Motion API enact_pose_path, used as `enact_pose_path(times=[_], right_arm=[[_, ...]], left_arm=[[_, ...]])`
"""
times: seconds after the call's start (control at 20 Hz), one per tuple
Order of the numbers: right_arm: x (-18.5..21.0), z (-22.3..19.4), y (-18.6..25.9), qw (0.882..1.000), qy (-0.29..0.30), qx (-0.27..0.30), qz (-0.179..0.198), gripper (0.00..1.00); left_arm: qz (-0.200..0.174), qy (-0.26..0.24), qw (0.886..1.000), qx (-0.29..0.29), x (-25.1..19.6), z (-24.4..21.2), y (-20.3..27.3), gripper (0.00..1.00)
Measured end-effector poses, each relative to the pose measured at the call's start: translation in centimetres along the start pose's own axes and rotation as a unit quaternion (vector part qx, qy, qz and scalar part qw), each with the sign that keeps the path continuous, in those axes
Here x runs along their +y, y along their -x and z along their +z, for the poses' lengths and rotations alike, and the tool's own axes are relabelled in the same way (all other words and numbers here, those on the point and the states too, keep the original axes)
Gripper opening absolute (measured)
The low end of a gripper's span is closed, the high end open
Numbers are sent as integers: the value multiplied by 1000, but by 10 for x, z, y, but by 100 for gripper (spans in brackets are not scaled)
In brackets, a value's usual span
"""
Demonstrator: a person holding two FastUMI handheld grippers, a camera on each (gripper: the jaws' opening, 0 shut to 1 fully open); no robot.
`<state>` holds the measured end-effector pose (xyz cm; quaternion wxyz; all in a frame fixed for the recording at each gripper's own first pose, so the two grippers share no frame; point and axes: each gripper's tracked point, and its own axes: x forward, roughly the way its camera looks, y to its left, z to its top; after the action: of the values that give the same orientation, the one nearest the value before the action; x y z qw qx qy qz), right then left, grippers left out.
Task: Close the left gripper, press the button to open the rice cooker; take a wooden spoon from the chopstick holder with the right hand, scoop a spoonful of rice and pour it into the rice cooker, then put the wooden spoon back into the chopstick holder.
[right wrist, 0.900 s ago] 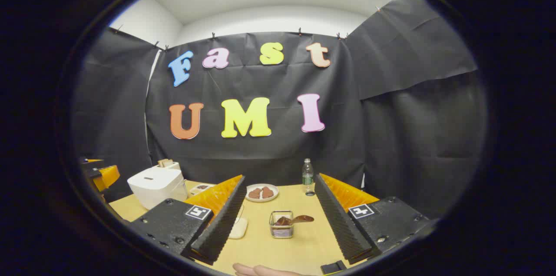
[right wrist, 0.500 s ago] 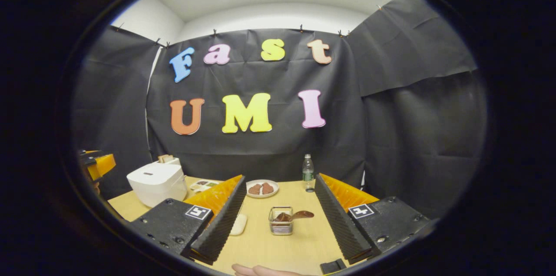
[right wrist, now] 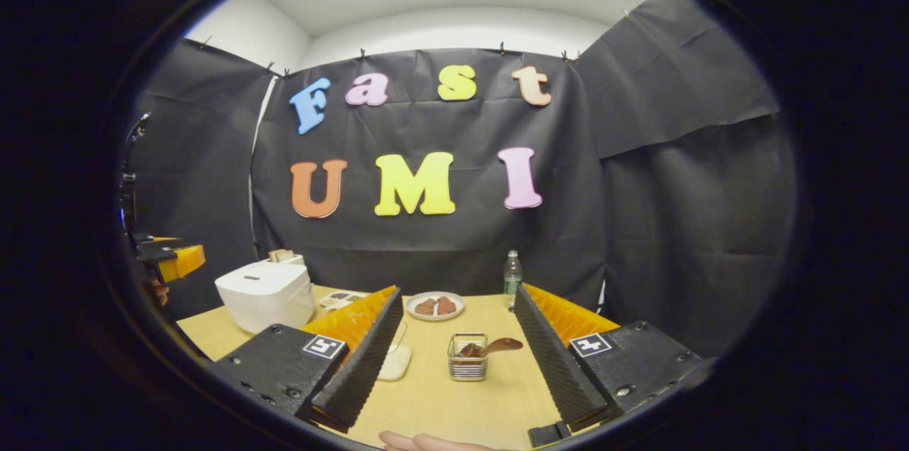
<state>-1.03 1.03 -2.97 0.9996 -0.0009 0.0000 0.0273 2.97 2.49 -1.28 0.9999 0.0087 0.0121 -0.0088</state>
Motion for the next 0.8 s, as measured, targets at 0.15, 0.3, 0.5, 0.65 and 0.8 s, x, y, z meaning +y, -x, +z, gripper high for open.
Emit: enact_pose_path(times=[0.15, 0.3, 0.5, 0.65, 0.8], right_arm=[[1, -4, -4, 1000, -13, -2, 5, 100], [2, -12, -11, 1000, -11, -1, 10, 99], [2, -27, -22, 1000, -8, 5, 10, 99], [1, -37, -30, 1000, -10, 14, 12, 100], [-3, -43, -36, 1000, -10, 18, 9, 99]], left_arm=[[2, 3, 1000, 8, 9, -2, -13, 71], [6, -8, 1000, 18, 17, -5, -29, 65], [21, -4, 999, 42, 36, -14, -57, 37], [31, -4, 998, 53, 51, -14, -83, 0], [36, -10, 996, 75, 58, -26, -109, 6]])
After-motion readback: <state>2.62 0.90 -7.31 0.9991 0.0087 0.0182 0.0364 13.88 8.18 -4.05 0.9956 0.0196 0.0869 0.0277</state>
